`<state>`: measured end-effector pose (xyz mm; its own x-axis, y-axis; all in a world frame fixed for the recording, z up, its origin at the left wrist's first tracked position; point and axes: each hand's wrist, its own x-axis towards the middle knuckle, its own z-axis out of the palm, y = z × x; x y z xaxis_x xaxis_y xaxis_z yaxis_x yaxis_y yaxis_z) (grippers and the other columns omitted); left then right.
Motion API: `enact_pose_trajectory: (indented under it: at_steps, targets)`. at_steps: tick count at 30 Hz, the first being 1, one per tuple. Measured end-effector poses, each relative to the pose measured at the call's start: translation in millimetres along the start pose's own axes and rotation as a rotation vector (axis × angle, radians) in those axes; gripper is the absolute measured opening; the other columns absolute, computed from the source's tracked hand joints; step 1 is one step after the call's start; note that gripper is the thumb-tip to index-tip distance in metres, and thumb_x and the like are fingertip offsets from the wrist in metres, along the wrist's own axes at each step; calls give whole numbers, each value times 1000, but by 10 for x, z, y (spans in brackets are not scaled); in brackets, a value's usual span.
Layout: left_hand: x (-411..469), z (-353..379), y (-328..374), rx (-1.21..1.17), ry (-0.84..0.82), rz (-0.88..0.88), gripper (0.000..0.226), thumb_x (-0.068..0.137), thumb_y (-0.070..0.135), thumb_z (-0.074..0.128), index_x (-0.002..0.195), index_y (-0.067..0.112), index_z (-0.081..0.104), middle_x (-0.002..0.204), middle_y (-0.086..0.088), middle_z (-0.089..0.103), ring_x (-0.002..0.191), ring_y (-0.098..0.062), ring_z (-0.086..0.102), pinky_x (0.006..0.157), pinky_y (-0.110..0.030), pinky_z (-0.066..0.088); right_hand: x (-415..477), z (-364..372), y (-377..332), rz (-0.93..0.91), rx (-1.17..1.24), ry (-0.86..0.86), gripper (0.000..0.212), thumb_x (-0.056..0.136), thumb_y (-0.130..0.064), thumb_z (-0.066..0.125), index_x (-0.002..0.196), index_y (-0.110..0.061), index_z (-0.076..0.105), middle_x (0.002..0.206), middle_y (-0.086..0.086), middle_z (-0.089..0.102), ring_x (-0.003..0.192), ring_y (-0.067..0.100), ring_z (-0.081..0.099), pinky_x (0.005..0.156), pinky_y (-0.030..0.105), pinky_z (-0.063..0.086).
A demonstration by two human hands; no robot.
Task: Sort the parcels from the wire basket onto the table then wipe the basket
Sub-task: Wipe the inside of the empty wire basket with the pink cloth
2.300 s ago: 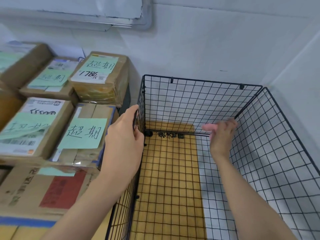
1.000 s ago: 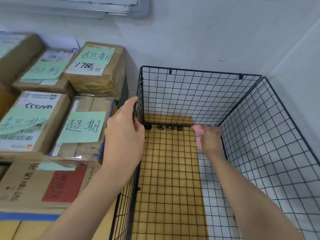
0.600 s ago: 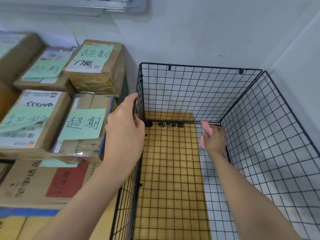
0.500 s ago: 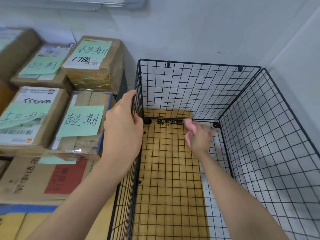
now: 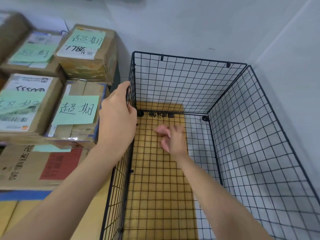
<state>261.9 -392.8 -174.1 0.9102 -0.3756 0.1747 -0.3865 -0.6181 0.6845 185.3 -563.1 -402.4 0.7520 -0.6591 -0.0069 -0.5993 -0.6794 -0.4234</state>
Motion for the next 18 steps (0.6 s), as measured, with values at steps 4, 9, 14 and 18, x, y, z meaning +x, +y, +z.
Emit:
enact_pose_trajectory:
  at_steps: [4, 9, 14, 18]
  targets:
    - [-10, -9, 12, -14, -10, -8, 56, 94, 1, 53, 146, 21, 44, 118, -5, 65, 89, -11, 53, 82, -26, 44, -34, -400, 848, 210, -94, 120, 37, 91, -5, 62, 127, -12, 57, 125, 16, 54, 111, 28, 61, 86, 34, 57]
    - [-12, -16, 30, -11, -14, -16, 56, 93, -2, 51, 144, 21, 44, 121, -6, 63, 95, -16, 54, 86, -31, 45, -188, -476, 1079, 226, -66, 157, 33, 92, -7, 61, 124, -12, 54, 126, 14, 53, 104, 28, 63, 75, 36, 58]
    - [-14, -11, 40, -4, -8, -15, 56, 93, -2, 49, 144, 20, 45, 123, -7, 62, 101, -22, 57, 87, -32, 45, -331, -143, 393, 153, 14, 53, 38, 89, -22, 53, 125, -31, 56, 119, 11, 60, 112, 32, 57, 95, 45, 48]
    - [2, 0, 6, 14, -7, 3, 56, 92, -3, 49, 144, 18, 45, 126, -7, 63, 106, -26, 58, 85, -31, 43, -682, 266, -580, -185, 88, -131, 44, 91, -24, 47, 132, -39, 49, 127, 4, 54, 104, 20, 58, 89, 41, 53]
